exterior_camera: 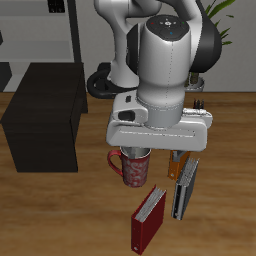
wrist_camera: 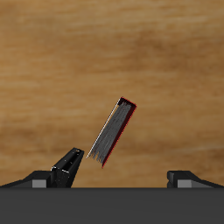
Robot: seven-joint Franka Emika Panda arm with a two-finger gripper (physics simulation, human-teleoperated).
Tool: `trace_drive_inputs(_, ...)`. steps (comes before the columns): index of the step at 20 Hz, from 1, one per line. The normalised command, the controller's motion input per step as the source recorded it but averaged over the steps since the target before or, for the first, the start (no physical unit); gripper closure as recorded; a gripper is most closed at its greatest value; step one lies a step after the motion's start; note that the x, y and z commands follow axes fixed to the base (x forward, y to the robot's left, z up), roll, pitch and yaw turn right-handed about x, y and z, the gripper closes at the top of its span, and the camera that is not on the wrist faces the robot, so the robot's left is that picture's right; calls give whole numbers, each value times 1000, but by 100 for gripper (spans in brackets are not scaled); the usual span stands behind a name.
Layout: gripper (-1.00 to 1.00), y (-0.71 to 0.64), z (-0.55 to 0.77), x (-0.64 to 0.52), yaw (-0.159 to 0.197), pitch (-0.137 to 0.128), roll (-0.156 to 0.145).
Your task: Place the right red book upright on top of the shelf
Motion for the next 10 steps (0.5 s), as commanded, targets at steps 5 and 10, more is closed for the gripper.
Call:
trace_drive_inputs(5,-100,128,-83,101,-39,-19,25)
trace_drive_inputs(10,-100,22,-112,100,-25,-6,-9)
